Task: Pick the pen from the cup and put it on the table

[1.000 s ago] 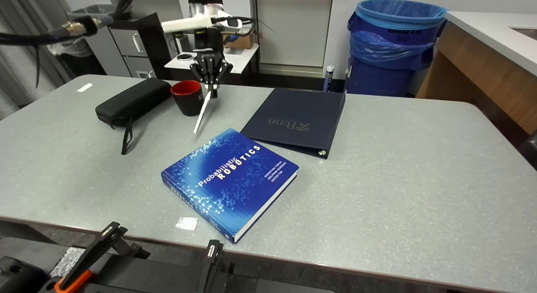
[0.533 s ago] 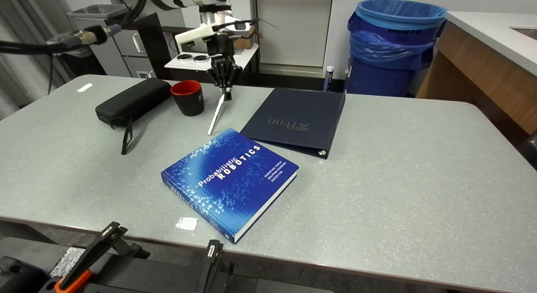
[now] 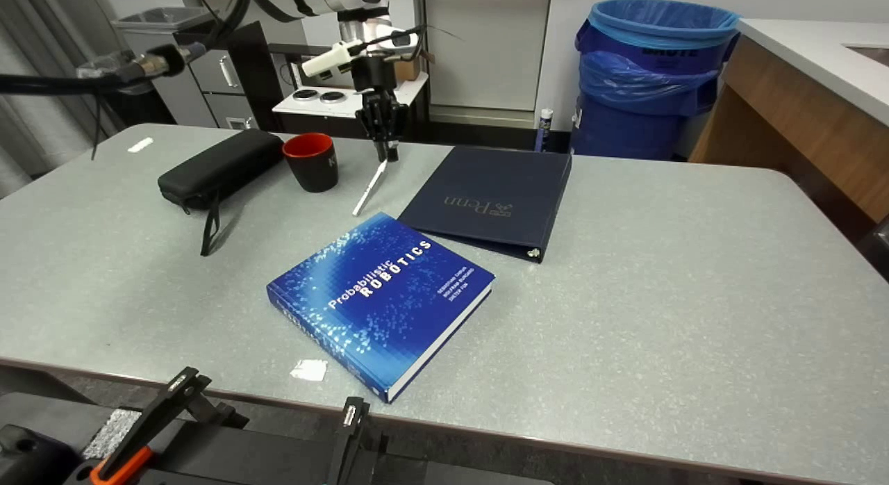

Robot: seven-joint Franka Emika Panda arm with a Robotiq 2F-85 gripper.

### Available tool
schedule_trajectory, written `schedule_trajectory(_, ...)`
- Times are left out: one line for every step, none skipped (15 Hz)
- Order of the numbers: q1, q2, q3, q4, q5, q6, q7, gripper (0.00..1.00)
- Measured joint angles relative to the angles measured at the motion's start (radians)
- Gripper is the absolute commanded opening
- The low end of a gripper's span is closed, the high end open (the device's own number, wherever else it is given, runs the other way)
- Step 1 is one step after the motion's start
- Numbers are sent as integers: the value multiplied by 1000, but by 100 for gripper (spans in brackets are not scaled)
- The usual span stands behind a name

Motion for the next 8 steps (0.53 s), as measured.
schedule_trajectory(0,7,-4,11,0,0,11,66)
schedule_trajectory(0,12,-9,22,-1,0,21,73)
schedule_trajectory(0,16,-12,31,-3,0,30,79)
schedule_trajectory(-1,17,-15,37,-4,0,37,88)
schedule_trajectory(-1,17,-16,43,-4,0,39,95)
schedule_trajectory(-1,17,-17,48,-4,0,39,100)
schedule_trajectory(-1,17,-17,53,-4,0,39,100)
schedule_trajectory(-1,17,-17,57,-4,0,39,92)
